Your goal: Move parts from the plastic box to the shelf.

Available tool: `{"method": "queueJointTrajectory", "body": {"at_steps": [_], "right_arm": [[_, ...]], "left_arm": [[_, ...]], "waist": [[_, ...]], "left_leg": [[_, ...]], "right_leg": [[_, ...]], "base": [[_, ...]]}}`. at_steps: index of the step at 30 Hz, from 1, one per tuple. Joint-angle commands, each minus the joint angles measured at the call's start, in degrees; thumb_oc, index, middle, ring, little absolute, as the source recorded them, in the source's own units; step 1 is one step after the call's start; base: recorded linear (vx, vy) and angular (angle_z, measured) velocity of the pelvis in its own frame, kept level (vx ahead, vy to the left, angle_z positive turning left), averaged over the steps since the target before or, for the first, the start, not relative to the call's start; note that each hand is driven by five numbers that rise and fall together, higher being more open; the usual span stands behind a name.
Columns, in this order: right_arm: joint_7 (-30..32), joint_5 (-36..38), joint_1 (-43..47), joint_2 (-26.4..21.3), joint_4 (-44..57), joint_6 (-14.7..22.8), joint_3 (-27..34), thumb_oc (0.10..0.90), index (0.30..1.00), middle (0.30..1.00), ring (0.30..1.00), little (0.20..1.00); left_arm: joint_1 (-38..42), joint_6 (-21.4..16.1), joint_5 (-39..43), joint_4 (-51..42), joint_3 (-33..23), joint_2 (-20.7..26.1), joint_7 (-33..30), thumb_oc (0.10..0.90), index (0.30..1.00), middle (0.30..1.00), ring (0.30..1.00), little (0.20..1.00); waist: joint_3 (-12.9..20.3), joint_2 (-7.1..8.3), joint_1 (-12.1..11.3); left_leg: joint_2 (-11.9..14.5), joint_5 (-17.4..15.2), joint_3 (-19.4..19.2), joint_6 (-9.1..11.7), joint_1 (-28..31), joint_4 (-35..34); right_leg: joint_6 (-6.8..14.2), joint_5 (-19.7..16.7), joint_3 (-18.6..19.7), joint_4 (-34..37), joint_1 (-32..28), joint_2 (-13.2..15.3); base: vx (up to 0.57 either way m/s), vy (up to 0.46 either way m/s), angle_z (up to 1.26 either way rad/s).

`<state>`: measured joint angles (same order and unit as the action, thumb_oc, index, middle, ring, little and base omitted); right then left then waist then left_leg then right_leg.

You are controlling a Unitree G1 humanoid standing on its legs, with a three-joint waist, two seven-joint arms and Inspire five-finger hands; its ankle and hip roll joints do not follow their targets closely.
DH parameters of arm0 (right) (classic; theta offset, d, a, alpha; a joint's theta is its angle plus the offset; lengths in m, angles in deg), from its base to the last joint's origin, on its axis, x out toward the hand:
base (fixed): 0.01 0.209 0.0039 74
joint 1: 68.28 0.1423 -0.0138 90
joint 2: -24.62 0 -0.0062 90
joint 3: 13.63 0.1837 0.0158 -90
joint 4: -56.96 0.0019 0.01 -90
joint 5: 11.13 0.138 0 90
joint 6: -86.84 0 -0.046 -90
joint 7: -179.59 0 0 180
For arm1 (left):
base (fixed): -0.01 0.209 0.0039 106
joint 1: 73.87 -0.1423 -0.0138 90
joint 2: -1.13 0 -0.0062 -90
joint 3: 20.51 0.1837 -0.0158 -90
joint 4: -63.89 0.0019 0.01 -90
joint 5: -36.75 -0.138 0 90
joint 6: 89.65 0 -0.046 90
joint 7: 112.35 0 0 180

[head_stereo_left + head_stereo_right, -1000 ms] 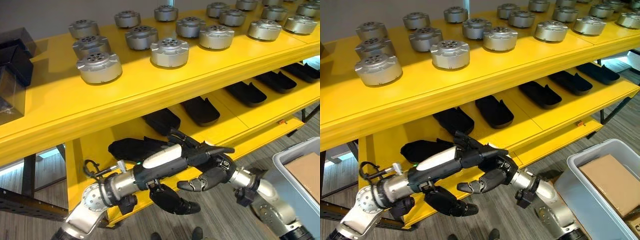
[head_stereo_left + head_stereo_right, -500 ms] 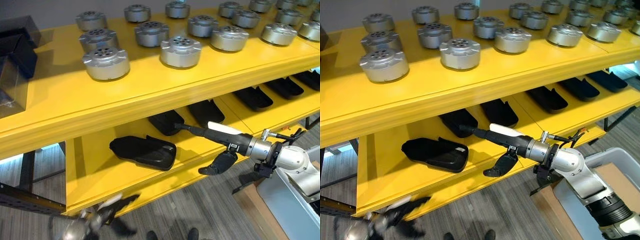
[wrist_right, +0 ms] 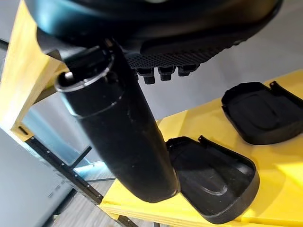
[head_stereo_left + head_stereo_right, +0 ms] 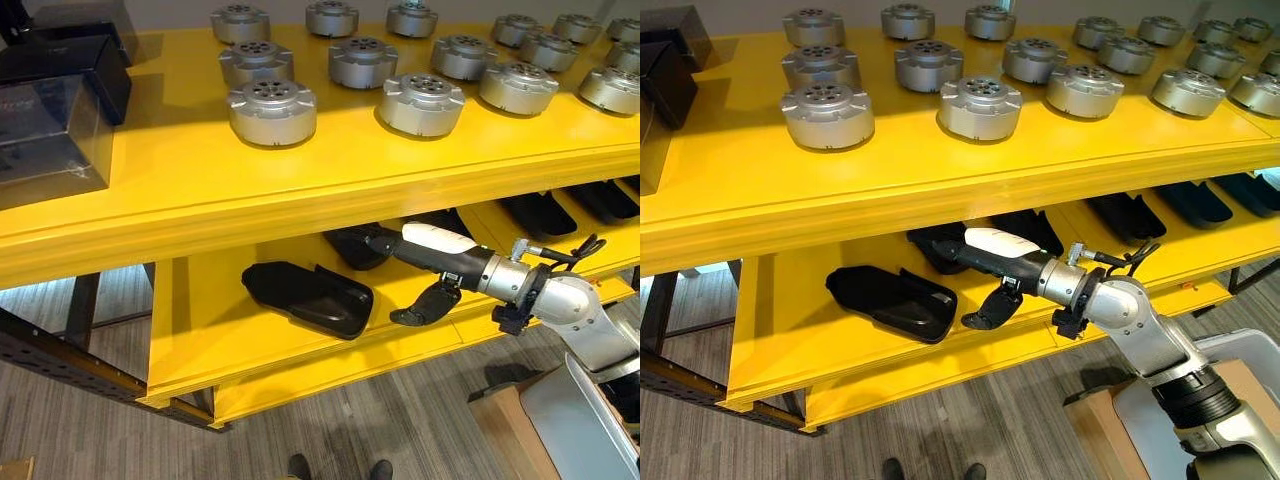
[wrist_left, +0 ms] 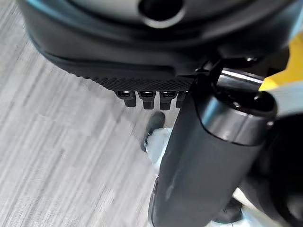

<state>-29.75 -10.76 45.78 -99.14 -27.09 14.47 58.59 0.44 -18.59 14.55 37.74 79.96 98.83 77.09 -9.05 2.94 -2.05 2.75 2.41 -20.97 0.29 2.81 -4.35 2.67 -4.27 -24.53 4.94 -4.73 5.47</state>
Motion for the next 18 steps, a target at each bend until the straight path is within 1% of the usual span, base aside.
{"method": "queueJointTrajectory", "body": {"at_steps": [1, 7, 8, 9, 10, 11, 12, 13, 14, 15, 17, 18], "right_arm": [[1.4, 0.04, 8.99, 0.58, 1.87, 3.68, -0.55, 0.9, 1.0, 1.0, 1.0, 1.0], [-0.35, -1.03, 8.41, -0.61, 0.82, 3.64, -2.46, 0.9, 1.0, 1.0, 1.0, 1.0], [0.16, -0.6, 6.76, -2.07, 0.9, 2.69, -2.34, 0.9, 1.0, 1.0, 1.0, 1.0], [0.32, -0.53, 6.38, -2.3, 0.95, 2.55, -2.15, 0.9, 1.0, 1.0, 1.0, 1.0], [1.32, -0.9, 5.11, -2.93, 1.14, 2.35, -1.55, 0.9, 1.0, 1.0, 1.0, 1.0], [2.49, -0.78, 0.92, -5.29, 2.51, 3.17, 1.28, 0.9, 1.0, 1.0, 1.0, 1.0], [2.55, -0.67, 0.39, -5.56, 2.69, 3.48, 1.66, 0.9, 1.0, 1.0, 1.0, 1.0], [2.66, -0.43, -0.16, -5.99, 3.28, 3.82, 1.93, 0.9, 1.0, 1.0, 1.0, 1.0], [2.56, -0.47, 0.2, -6.04, 3.06, 4.24, 1.76, 0.9, 1.0, 1.0, 1.0, 1.0], [2.15, -1.11, 1.79, -6.11, 2.52, 4.58, 1.47, 0.9, 1.0, 1.0, 1.0, 1.0], [1.51, -1.38, 3.07, -6.43, 2.35, 4.65, 1.09, 0.9, 1.0, 1.0, 1.0, 1.0], [0.86, -1.4, 4.57, -7.08, 2.51, 4.18, 0.88, 0.9, 1.0, 1.0, 1.0, 1.0]], "left_arm": [[1.6, -0.02, -2.69, 1.81, 1.84, 1.67, -1.34, 0.9, 1.0, 1.0, 1.0, 1.0], [1.93, 0.47, -1.21, -0.47, 2.79, 1.35, -1.3, 0.9, 1.0, 1.0, 1.0, 1.0], [2.58, 1.03, -1.92, -1.21, 2.51, 2.41, -1.22, 0.9, 1.0, 1.0, 1.0, 1.0], [2.78, 0.99, -2.02, -1.25, 2.5, 2.75, -1.2, 0.9, 1.0, 1.0, 1.0, 1.0], [3.54, 0.87, -2.08, -1.5, 2.6, 3.86, -0.83, 0.9, 1.0, 1.0, 1.0, 1.0], [5.54, 2.49, 0.63, -3.15, 3.36, 6.36, -1.14, 0.9, 1.0, 1.0, 1.0, 1.0], [5.81, 2.9, 1.39, -3.38, 3.56, 6.62, -1.38, 0.9, 1.0, 1.0, 1.0, 1.0], [6.59, 3.3, 3.31, -3.41, 3.79, 7.05, -2.1, 0.9, 1.0, 1.0, 1.0, 1.0], [7.16, 3.05, 4.64, -3.17, 3.82, 7.21, -2.76, 0.9, 1.0, 1.0, 1.0, 1.0], [8.08, 2.37, 7.05, -3.32, 3.61, 6.95, -4.3, 0.9, 1.0, 1.0, 1.0, 1.0], [8.44, 1.92, 9.24, -3.73, 3.17, 6.57, -5.55, 0.9, 1.0, 1.0, 1.0, 1.0], [8.75, 0.77, 8.37, -4.83, 2.25, 6.27, -7.27, 0.9, 1.0, 1.0, 1.0, 1.0]], "waist": [[-0.43, -0.8, -2.26], [-1.11, -0.55, -2.73], [-1.51, -0.82, -2.08], [-1.56, -0.89, -1.84], [-1.53, -1.13, -1.07], [-1.6, -1.72, 1.17], [-1.52, -1.77, 1.34], [-1.7, -1.88, 1.65], [-1.96, -2.05, 1.73], [-2.91, -2.58, 1.7], [-3.75, -3.08, 1.65], [-4.96, -3.66, 1.42]], "left_leg": [[8.37, 2.04, -0.05, 5.82, 0.57, 1.24], [7.99, 1.14, 0.67, 5.33, -0.22, 2.23], [7.37, 0.63, 2.58, 4.67, -1.35, 3.14], [7.24, 0.58, 3.2, 4.5, -1.55, 3.27], [6.9, 0.6, 5.22, 3.97, -2.12, 3.36], [6.22, 0.45, 9.29, 3.45, -2.65, 2.8], [6.21, 0.47, 9.56, 3.5, -2.83, 2.74], [6.43, 0.56, 10.02, 3.98, -3.71, 3.07], [6.76, 0.8, 10.39, 4.3, -4.33, 3.35], [7.64, 1.67, 11.08, 5.05, -5.32, 3.5], [8.39, 2.45, 11.42, 5.69, -6.04, 3.45], [9.62, 3.57, 11.46, 6.51, -7.31, 3.64]], "right_leg": [[6.15, 4.74, -1.51, -5.43, -1.88, 4.63], [5.36, 6.0, -1.61, -7.04, -1.45, 4.14], [4.56, 7.83, 0.4, -9.53, -0.86, 3.32], [4.5, 8.21, 1.15, -10.23, -0.62, 3.27], [4.2, 8.95, 3.7, -11.82, 0.41, 2.79], [3.76, 10.31, 9.4, -13.32, 2.23, 1.46], [3.75, 10.31, 9.69, -13.28, 2.51, 1.36], [3.63, 10.24, 9.81, -12.99, 3.09, 1.48], [3.57, 10.1, 9.99, -12.87, 3.53, 1.66], [3.32, 9.84, 10.25, -12.77, 4.64, 1.75], [2.94, 9.91, 9.99, -12.99, 5.32, 1.73], [2.34, 10.49, 9.03, -14.21, 6.46, 1.58]], "base": [[-0.02, -0.037, 0.06], [0.0, -0.052, 0.13], [0.02, -0.093, 0.25], [0.03, -0.12, 0.48], [-0.01, -0.193, 0.98], [-0.03, -0.202, 1.16], [-0.09, -0.23, 1.43], [-0.1, -0.139, 1.35], [-0.19, -0.184, 1.05], [-0.18, -0.135, 0.39], [-0.19, -0.116, -0.08], [-0.18, -0.119, 0.02]]}}
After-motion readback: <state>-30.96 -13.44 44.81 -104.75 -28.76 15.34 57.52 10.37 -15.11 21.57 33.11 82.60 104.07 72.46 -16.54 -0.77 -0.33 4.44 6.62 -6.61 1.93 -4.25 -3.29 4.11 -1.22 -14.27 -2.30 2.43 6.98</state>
